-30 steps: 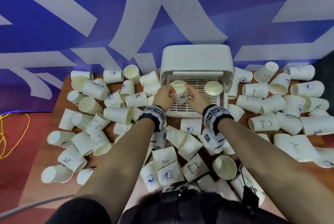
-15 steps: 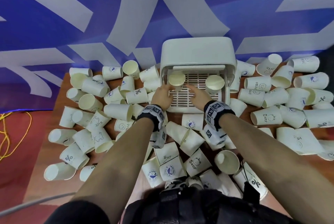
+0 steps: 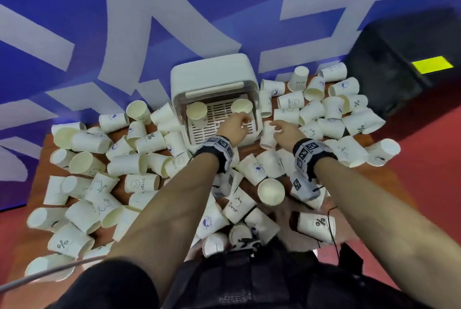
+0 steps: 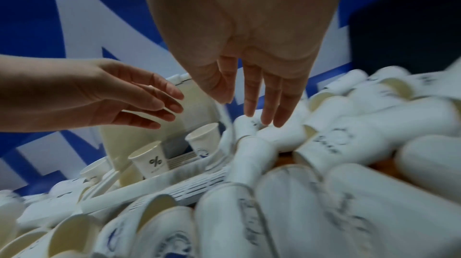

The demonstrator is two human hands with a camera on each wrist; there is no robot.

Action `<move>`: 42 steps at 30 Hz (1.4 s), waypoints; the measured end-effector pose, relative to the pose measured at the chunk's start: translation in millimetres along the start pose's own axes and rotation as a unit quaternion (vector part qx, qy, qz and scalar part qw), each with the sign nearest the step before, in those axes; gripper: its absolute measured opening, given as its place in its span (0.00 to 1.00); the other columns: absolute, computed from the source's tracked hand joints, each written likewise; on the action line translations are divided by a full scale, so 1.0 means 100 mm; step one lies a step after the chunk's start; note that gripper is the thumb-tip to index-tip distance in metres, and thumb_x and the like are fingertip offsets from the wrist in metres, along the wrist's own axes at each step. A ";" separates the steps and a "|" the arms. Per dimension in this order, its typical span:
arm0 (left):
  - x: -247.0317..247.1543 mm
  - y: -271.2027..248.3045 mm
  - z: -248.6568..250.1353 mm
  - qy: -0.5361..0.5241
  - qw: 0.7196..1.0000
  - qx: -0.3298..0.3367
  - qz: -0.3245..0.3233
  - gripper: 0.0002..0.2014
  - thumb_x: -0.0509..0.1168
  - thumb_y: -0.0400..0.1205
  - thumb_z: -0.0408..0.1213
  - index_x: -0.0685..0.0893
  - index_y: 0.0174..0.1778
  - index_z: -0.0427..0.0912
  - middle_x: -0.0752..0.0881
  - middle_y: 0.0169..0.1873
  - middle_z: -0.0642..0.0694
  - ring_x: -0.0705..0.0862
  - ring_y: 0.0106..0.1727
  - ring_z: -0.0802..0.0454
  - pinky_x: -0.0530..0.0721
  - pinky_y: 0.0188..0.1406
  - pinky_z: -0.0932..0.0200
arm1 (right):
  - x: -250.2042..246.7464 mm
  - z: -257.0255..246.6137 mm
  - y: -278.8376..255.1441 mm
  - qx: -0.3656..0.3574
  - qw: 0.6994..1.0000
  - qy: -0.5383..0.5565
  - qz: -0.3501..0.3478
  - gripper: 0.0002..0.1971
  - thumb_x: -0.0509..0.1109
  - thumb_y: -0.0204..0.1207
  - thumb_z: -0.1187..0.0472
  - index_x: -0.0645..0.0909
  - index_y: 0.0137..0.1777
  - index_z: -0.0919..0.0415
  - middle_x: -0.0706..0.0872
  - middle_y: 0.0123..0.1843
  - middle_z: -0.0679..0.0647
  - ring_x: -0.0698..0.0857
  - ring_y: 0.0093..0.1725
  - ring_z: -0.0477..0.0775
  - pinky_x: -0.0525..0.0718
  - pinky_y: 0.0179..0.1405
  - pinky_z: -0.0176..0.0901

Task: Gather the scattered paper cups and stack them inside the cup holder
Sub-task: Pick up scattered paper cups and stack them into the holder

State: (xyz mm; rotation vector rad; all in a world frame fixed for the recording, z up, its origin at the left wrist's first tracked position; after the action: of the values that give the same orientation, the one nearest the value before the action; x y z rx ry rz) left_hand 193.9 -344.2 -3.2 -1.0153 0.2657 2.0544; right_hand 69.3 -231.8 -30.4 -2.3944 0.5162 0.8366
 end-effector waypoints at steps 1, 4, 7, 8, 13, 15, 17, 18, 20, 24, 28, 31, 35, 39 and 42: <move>0.11 0.02 0.14 -0.001 1.000 0.008 -0.012 0.16 0.63 0.79 0.29 0.82 0.63 0.39 0.84 0.61 0.41 0.81 0.60 0.44 0.78 0.59 0.56 | -0.12 0.13 -0.09 0.006 1.000 0.000 0.016 0.22 0.60 0.81 0.66 0.73 0.74 0.58 0.78 0.72 0.62 0.77 0.68 0.61 0.74 0.65 0.43; 0.47 0.09 0.59 -0.011 0.998 0.041 -0.041 0.16 0.64 0.79 0.30 0.82 0.63 0.41 0.83 0.60 0.41 0.81 0.60 0.43 0.78 0.59 0.57 | -0.48 0.59 -0.33 0.047 0.997 0.014 0.056 0.21 0.59 0.81 0.66 0.73 0.74 0.58 0.78 0.71 0.63 0.78 0.68 0.61 0.74 0.61 0.41; 0.87 0.15 1.04 -0.009 0.994 0.081 -0.079 0.16 0.65 0.79 0.32 0.82 0.64 0.40 0.83 0.62 0.40 0.81 0.61 0.43 0.78 0.62 0.55 | -0.81 1.03 -0.58 0.077 0.993 0.009 0.092 0.22 0.59 0.80 0.68 0.72 0.74 0.60 0.78 0.71 0.63 0.76 0.69 0.62 0.72 0.64 0.42; 1.00 0.16 1.18 -0.010 0.991 0.090 -0.097 0.16 0.65 0.80 0.32 0.81 0.64 0.40 0.83 0.62 0.40 0.81 0.62 0.43 0.78 0.61 0.56 | -0.91 1.17 -0.66 0.087 0.991 0.012 0.104 0.22 0.59 0.80 0.68 0.72 0.74 0.60 0.78 0.71 0.62 0.76 0.69 0.61 0.72 0.65 0.43; 1.61 0.25 1.78 0.005 0.979 0.115 -0.169 0.18 0.66 0.81 0.33 0.79 0.67 0.40 0.82 0.63 0.40 0.80 0.63 0.44 0.76 0.61 0.57 | -1.39 1.81 -0.95 0.139 0.979 0.017 0.149 0.23 0.59 0.79 0.68 0.73 0.74 0.60 0.79 0.70 0.63 0.78 0.68 0.62 0.74 0.62 0.45; 1.81 0.29 1.98 0.008 0.974 0.123 -0.188 0.18 0.66 0.80 0.33 0.79 0.67 0.40 0.83 0.62 0.40 0.81 0.62 0.44 0.79 0.62 0.54 | -1.56 2.04 -1.04 0.162 0.974 0.011 0.158 0.22 0.60 0.80 0.66 0.73 0.74 0.58 0.79 0.69 0.64 0.79 0.67 0.64 0.75 0.62 0.46; 2.00 0.31 2.16 0.017 0.970 0.132 -0.205 0.19 0.66 0.79 0.32 0.79 0.67 0.40 0.82 0.62 0.41 0.81 0.62 0.44 0.78 0.62 0.54 | -1.70 2.24 -1.11 0.176 0.970 0.010 0.170 0.22 0.62 0.79 0.65 0.72 0.74 0.60 0.79 0.69 0.65 0.78 0.67 0.64 0.75 0.64 0.49; 2.09 0.33 2.23 0.021 0.968 0.134 -0.212 0.20 0.66 0.80 0.32 0.78 0.68 0.40 0.82 0.63 0.41 0.80 0.63 0.45 0.76 0.63 0.55 | -1.76 2.34 -1.13 0.182 0.968 0.009 0.175 0.23 0.62 0.78 0.66 0.72 0.74 0.60 0.79 0.69 0.65 0.78 0.67 0.64 0.75 0.65 0.49; 2.24 0.38 2.37 0.023 0.966 0.139 -0.218 0.20 0.66 0.80 0.32 0.78 0.68 0.40 0.82 0.64 0.42 0.79 0.65 0.46 0.75 0.65 0.55 | -1.88 2.52 -1.15 0.191 0.964 0.012 0.185 0.24 0.64 0.76 0.67 0.73 0.73 0.61 0.81 0.66 0.64 0.78 0.67 0.64 0.75 0.65 0.49; 2.45 0.47 2.61 0.005 0.965 0.127 -0.230 0.11 0.64 0.77 0.34 0.80 0.55 0.43 0.81 0.50 0.46 0.78 0.53 0.49 0.75 0.58 0.56 | -2.00 2.78 -1.04 0.197 0.966 0.006 0.168 0.26 0.64 0.75 0.67 0.71 0.74 0.60 0.80 0.67 0.65 0.77 0.67 0.64 0.74 0.66 0.50; 2.66 0.62 2.64 0.017 0.968 0.085 -0.234 0.18 0.67 0.77 0.32 0.78 0.64 0.40 0.83 0.56 0.43 0.81 0.59 0.44 0.76 0.61 0.55 | -2.00 2.96 -0.86 0.195 0.971 0.011 0.140 0.27 0.67 0.76 0.64 0.70 0.76 0.61 0.79 0.69 0.65 0.77 0.69 0.64 0.72 0.68 0.48; 2.82 0.69 2.65 0.014 0.967 0.059 -0.249 0.19 0.68 0.76 0.32 0.77 0.64 0.39 0.83 0.52 0.42 0.82 0.57 0.41 0.78 0.62 0.47 | -1.98 3.05 -0.74 0.188 0.974 0.019 0.123 0.27 0.68 0.77 0.62 0.69 0.76 0.61 0.78 0.71 0.64 0.76 0.70 0.63 0.71 0.69 0.48; 2.97 0.77 2.65 0.021 0.966 0.048 -0.253 0.22 0.68 0.77 0.31 0.74 0.68 0.36 0.82 0.57 0.37 0.80 0.59 0.38 0.77 0.63 0.44 | -1.92 3.16 -0.61 0.179 0.978 0.026 0.100 0.28 0.70 0.77 0.60 0.69 0.76 0.61 0.79 0.68 0.65 0.77 0.68 0.64 0.73 0.65 0.47; 3.07 0.82 2.63 0.038 0.965 0.046 -0.254 0.22 0.69 0.78 0.32 0.76 0.68 0.33 0.83 0.56 0.35 0.81 0.58 0.40 0.76 0.60 0.50 | -1.87 3.25 -0.50 0.172 0.980 0.043 0.086 0.26 0.71 0.76 0.60 0.72 0.74 0.61 0.84 0.61 0.65 0.81 0.61 0.64 0.77 0.59 0.47; 3.18 0.83 2.64 0.034 0.963 0.037 -0.264 0.25 0.71 0.72 0.42 0.78 0.63 0.35 0.84 0.55 0.36 0.81 0.57 0.39 0.77 0.58 0.48 | -1.84 3.28 -0.45 0.157 0.983 0.055 0.071 0.23 0.71 0.76 0.61 0.75 0.71 0.60 0.85 0.59 0.63 0.82 0.59 0.63 0.75 0.52 0.41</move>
State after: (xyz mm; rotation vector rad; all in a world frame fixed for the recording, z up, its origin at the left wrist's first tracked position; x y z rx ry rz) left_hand -128.7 -83.8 -78.5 -0.9845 0.0894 1.5184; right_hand -190.1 33.3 -108.9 -2.1388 0.8090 0.6296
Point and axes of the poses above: each hand's wrist, its own y-axis towards the middle knuckle, its own x-axis out of the palm, z = x × y, the point moved 7 cm from there along y, towards the middle knuckle
